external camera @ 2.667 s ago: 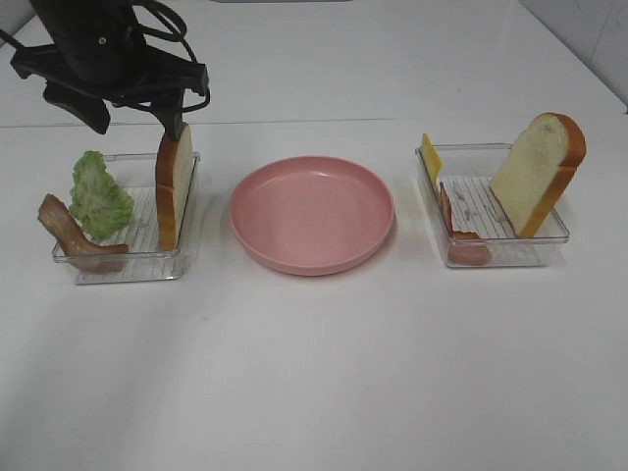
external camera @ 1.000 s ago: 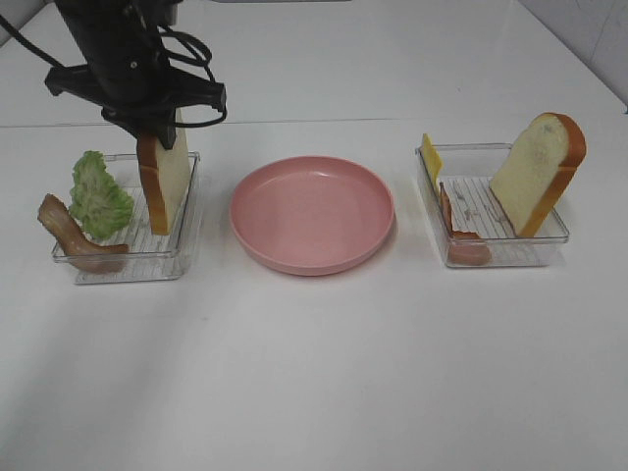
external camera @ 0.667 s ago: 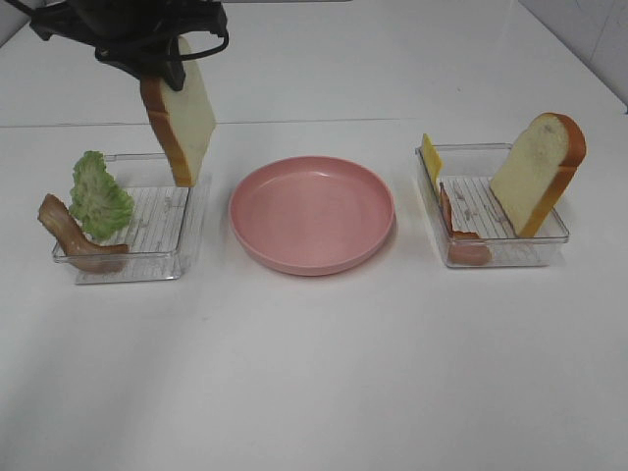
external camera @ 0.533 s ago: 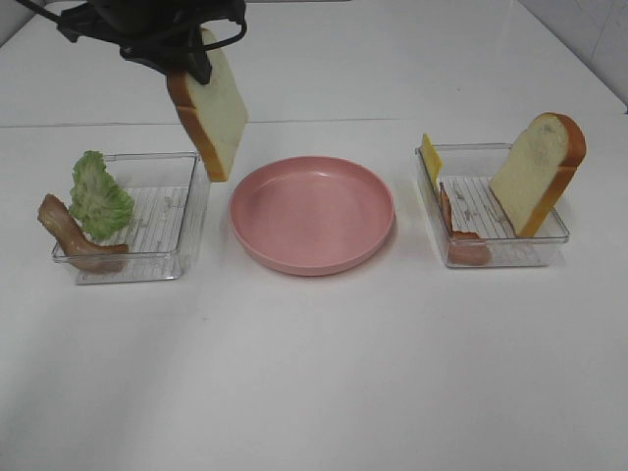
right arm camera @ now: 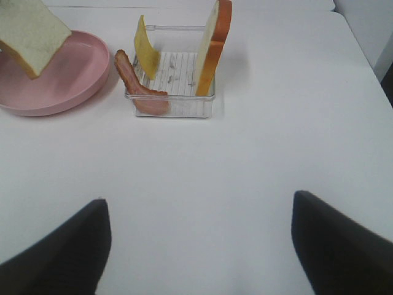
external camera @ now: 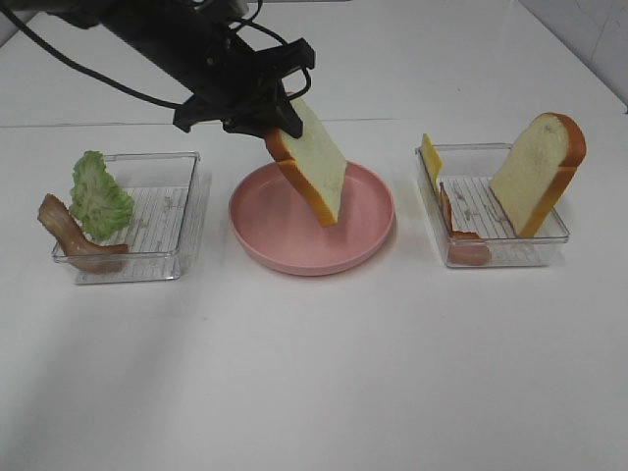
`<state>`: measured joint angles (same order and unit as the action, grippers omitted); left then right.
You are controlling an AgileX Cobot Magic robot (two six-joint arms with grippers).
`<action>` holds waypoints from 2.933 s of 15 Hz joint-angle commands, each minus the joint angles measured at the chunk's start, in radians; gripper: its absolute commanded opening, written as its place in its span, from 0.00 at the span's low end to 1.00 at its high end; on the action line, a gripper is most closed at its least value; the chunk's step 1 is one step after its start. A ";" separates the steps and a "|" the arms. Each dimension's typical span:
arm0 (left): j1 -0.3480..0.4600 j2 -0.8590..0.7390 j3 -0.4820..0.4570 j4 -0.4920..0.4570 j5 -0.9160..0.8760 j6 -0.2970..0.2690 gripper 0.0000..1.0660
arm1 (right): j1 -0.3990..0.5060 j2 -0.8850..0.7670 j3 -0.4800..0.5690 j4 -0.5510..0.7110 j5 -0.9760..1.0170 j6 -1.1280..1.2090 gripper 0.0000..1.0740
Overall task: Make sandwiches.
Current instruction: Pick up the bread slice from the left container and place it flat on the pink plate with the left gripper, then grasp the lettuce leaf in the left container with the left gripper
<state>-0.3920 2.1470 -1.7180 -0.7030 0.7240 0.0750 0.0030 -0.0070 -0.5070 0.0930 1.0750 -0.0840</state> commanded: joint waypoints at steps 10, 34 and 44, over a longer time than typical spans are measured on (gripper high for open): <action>-0.003 0.170 -0.005 -0.264 -0.059 0.127 0.04 | -0.003 -0.013 0.002 -0.001 -0.012 -0.004 0.71; 0.105 -0.165 -0.027 0.471 0.181 -0.107 0.72 | -0.003 -0.013 0.002 0.000 -0.012 -0.004 0.71; 0.160 -0.127 -0.025 0.918 0.285 -0.289 0.72 | -0.003 -0.013 0.002 0.000 -0.012 -0.004 0.71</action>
<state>-0.2320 2.0140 -1.7430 0.2080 1.0150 -0.2000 0.0030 -0.0070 -0.5070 0.0940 1.0750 -0.0840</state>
